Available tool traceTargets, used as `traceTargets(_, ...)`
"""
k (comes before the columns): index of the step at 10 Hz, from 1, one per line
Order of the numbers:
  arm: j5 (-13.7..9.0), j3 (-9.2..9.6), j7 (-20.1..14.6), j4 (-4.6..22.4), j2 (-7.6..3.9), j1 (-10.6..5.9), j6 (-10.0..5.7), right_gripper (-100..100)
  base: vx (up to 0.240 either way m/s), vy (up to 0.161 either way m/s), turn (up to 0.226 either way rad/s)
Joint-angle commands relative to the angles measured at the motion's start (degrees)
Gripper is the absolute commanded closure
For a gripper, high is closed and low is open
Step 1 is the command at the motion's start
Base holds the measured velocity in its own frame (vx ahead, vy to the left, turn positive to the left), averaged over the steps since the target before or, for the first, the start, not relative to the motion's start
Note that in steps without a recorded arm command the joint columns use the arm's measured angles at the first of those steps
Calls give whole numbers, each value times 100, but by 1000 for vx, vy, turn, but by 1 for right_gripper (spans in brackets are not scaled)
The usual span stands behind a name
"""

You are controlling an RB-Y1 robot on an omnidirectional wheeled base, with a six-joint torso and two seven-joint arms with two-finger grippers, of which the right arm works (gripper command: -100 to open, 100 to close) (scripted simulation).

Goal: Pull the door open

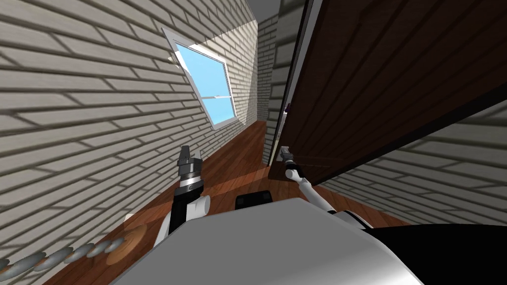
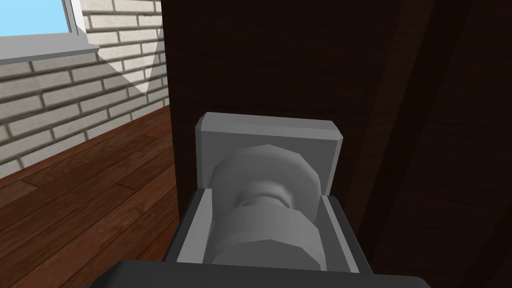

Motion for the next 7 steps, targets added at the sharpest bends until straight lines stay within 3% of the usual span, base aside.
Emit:
traceTargets(1,20,157,-165,42,-87,36,-53,100,-224,-77,154)
traceTargets(7,34,517,-621,-85,-483,215,-165,100,-224,-59,160)
